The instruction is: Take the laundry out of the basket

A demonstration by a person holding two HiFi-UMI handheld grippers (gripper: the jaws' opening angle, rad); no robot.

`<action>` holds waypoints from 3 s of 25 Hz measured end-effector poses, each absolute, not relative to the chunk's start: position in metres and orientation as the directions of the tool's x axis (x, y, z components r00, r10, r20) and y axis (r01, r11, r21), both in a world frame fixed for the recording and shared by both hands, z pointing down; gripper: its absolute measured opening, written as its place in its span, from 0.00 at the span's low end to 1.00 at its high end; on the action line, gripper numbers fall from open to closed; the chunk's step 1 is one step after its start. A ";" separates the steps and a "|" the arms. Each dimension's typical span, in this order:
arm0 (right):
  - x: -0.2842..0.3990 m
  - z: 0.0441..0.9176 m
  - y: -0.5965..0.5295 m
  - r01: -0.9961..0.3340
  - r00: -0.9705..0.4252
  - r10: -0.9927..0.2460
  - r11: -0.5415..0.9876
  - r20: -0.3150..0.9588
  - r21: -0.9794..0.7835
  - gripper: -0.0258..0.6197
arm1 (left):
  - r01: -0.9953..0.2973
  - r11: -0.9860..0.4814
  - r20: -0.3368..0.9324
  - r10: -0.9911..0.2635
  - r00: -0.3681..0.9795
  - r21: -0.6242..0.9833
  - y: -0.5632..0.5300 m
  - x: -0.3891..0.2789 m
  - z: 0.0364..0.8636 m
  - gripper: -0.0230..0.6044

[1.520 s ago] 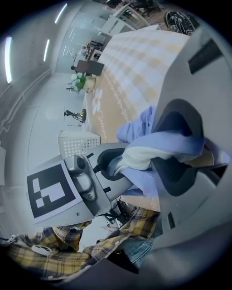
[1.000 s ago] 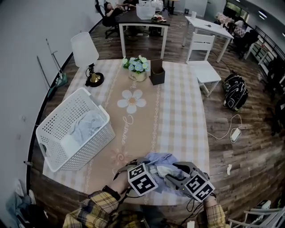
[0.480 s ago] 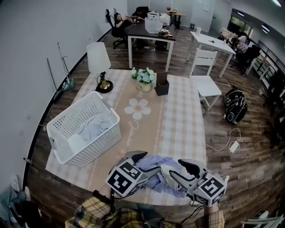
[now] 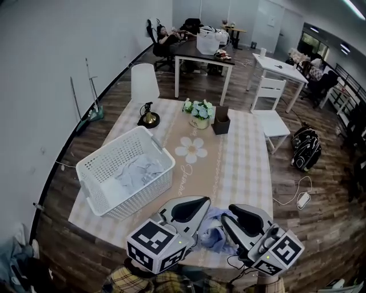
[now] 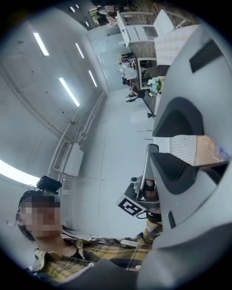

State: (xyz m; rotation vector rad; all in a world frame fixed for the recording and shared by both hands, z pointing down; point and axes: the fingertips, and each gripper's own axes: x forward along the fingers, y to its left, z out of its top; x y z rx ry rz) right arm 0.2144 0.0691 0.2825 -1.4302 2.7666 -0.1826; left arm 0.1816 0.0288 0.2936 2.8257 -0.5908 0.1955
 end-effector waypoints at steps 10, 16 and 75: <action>0.158 0.253 0.046 -0.831 -0.549 -0.836 0.548 -0.020 -0.090 0.05 | -0.443 -0.881 0.117 -0.428 0.896 0.169 0.010 0.132 0.264 0.09; 0.145 0.252 0.039 -0.847 -0.527 -0.850 0.525 -0.001 -0.081 0.04 | -0.405 -0.895 0.115 -0.390 0.914 0.184 0.010 0.128 0.261 0.09; 0.092 0.277 -0.018 -0.787 -0.617 -0.784 0.613 0.068 -0.067 0.04 | -0.647 -0.747 0.186 -0.621 0.762 0.157 -0.052 0.020 0.288 0.09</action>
